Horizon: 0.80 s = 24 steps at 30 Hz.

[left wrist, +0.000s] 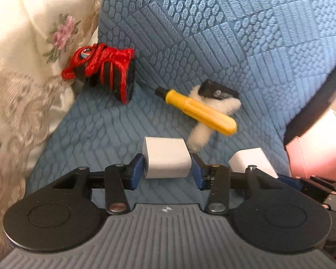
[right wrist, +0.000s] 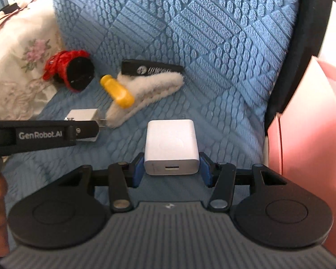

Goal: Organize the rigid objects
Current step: 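Lift both held white chargers and carry them toward the pink box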

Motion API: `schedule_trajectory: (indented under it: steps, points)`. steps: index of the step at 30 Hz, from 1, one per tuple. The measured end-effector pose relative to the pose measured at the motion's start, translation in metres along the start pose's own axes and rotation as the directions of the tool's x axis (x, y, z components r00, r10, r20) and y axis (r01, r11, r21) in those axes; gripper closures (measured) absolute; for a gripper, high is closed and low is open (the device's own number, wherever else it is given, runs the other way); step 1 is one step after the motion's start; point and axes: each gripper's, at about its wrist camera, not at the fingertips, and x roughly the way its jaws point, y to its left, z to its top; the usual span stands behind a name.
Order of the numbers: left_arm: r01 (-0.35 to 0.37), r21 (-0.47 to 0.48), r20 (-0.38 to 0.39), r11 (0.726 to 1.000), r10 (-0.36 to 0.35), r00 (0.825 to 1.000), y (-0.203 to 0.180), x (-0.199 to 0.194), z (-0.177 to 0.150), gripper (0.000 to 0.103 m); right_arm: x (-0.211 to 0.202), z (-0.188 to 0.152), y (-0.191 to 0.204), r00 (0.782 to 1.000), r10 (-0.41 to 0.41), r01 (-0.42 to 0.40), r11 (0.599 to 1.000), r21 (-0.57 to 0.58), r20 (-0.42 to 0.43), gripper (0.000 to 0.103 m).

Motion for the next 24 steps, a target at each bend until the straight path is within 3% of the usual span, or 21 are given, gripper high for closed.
schedule_trajectory:
  steps: [6, 21, 24]
  points:
    - [0.027, -0.012, -0.008, 1.0, -0.027, 1.0, 0.003, -0.035, -0.03, 0.052, -0.017, -0.018, 0.01, 1.0, 0.022, -0.022, 1.0, 0.022, -0.013, 0.049]
    - [0.077, -0.058, -0.057, 0.995, -0.08, 0.995, 0.013, -0.075, -0.077, 0.053, -0.073, -0.081, 0.001, 0.999, 0.012, -0.01, 0.998, 0.061, -0.036, 0.049]
    - [0.08, -0.076, -0.058, 0.994, -0.084, 0.995, 0.016, -0.087, -0.086, 0.053, -0.081, -0.088, 0.004, 0.998, 0.051, -0.048, 0.995, 0.084, -0.036, 0.049]
